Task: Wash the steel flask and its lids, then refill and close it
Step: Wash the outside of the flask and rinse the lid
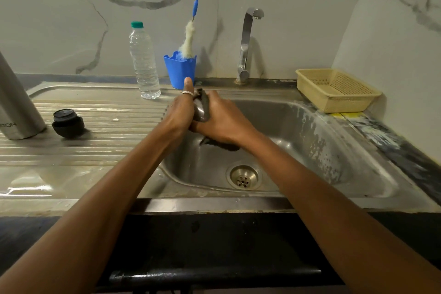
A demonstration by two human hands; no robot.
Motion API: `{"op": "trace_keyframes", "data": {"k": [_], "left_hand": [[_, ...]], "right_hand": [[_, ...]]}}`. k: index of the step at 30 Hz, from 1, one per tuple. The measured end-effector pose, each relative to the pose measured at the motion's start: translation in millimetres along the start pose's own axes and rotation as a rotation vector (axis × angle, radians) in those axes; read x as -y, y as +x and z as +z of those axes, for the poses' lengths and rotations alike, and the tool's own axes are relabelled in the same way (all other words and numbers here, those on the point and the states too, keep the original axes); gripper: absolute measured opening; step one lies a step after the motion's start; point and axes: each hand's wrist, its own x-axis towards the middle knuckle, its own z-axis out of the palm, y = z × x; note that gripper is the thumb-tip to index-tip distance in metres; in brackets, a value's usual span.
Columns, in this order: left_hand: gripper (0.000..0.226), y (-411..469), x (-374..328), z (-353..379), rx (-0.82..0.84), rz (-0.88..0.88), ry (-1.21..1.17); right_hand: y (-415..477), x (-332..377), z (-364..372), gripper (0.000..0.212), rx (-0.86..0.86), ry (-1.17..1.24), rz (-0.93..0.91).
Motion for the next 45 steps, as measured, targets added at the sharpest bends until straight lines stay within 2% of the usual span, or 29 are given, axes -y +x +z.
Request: {"op": "trace_keyframes", "data": {"k": [2,4,6,8,10,13,16,20,23,25,27,29,32,34,37,40,41,43,45], "left_hand": [[0.057,-4,-3,2,0.032,0.049,0.059],[0.059,-5,-3,5,0.064,0.109,0.080],[0.062,-8,-6,9,0.064,0.144,0.137],[0.066,-6,-6,11,0.062,0.129,0.139],[0.069,-1,-4,8,0.061,0.057,0.077],[0.073,4,-1,2,0.027,0.012,0.024],[0.080,6,4,-1,0.007,0.091,0.121],[0.086,-5,5,0,0.072,0.239,0.237],[0.083,-9,2,6,0.110,0.262,0.241],[0.076,-12,0,11,0.085,0.264,0.285],[0.079,-12,-4,15,0.057,0.242,0.330],[0.079,-5,-7,18,0.049,0.180,0.247],[0.073,0,-9,19,0.050,0.123,0.071],[0.072,1,-4,18,0.041,0.125,0.094],[0.073,-3,0,16,0.041,0.187,0.168],[0.077,-5,0,15,0.060,0.220,0.213],[0.076,-7,-1,15,0.057,0.230,0.221],[0.080,-8,-1,18,0.049,0.239,0.218],[0.083,-7,-4,22,0.018,0.202,0.214]], "right_hand": [[-2,-7,-7,0.048,0.088,0.328,0.119],[-6,-9,-13,0.040,0.130,0.460,0.187],[-11,-2,-14,0.049,0.027,0.207,0.163],[-15,5,-7,0.059,-0.121,-0.268,0.045],[-20,13,2,0.061,-0.202,-0.607,-0.102],[-20,19,9,0.060,-0.264,-0.761,-0.183],[-17,23,9,0.062,-0.227,-0.701,-0.124],[-10,14,-6,0.067,0.006,-0.181,0.100],[-9,3,-14,0.049,0.138,0.087,0.216],[-12,7,-12,0.053,0.082,-0.052,0.219],[-15,12,-7,0.059,-0.028,-0.350,0.151],[-18,18,-2,0.060,-0.102,-0.582,0.054],[-18,23,-1,0.060,-0.119,-0.703,0.020],[-15,21,2,0.060,-0.123,-0.635,0.041],[-10,16,-3,0.060,-0.023,-0.293,0.129],[-5,4,-19,0.032,0.156,0.133,0.247],[-5,1,-22,0.027,0.187,0.206,0.275],[-6,2,-21,0.031,0.146,0.084,0.252],[-10,8,-15,0.048,0.024,-0.243,0.164]]}}
